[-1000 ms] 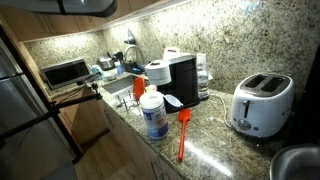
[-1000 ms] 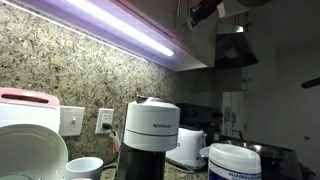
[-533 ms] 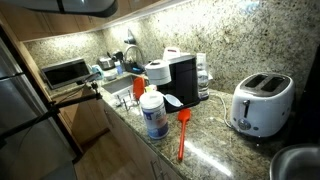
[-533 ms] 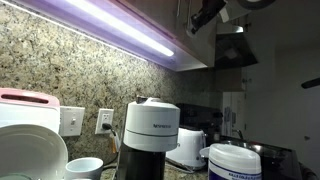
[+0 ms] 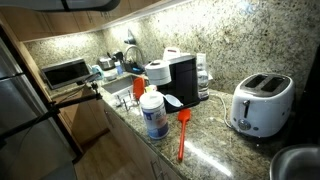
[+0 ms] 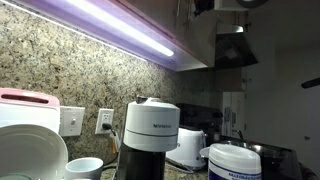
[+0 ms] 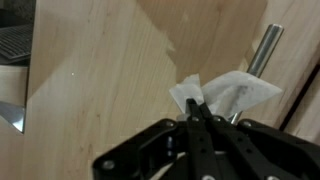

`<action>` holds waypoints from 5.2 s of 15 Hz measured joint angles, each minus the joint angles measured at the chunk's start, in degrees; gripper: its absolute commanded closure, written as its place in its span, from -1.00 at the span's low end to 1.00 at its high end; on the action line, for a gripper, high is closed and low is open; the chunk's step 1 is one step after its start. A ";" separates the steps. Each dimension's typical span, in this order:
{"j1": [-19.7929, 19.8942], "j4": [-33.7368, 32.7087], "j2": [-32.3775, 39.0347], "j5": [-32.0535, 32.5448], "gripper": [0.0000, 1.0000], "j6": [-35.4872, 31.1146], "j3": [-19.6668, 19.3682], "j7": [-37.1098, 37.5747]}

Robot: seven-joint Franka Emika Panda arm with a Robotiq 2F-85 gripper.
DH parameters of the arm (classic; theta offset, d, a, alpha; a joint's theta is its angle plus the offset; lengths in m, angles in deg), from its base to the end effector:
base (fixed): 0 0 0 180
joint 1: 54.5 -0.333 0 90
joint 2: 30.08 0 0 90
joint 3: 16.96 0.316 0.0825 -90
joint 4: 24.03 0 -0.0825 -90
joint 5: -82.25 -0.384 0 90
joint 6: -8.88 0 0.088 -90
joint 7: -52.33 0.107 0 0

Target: Pick up the paper towel and wipe the door handle of the cabinet. Pick up the orange spoon and move it to the right.

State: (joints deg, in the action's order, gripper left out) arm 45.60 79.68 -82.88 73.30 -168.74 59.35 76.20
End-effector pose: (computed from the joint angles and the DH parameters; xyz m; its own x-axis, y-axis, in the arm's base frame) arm 0.6066 0.0872 0.6736 0.1503 0.2683 0.9515 -0.4901 -0.8157 0.3074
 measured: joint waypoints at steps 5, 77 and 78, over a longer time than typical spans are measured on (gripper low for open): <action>1.74 0.41 -6.96 -9.54 0.99 2.03 -3.39 10.33; 12.27 5.02 23.38 -11.25 0.99 65.03 40.69 -70.59; 12.81 4.63 22.63 -12.20 0.99 62.75 41.46 -71.86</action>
State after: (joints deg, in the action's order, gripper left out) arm 58.41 84.30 -60.25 61.10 -105.99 100.81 4.34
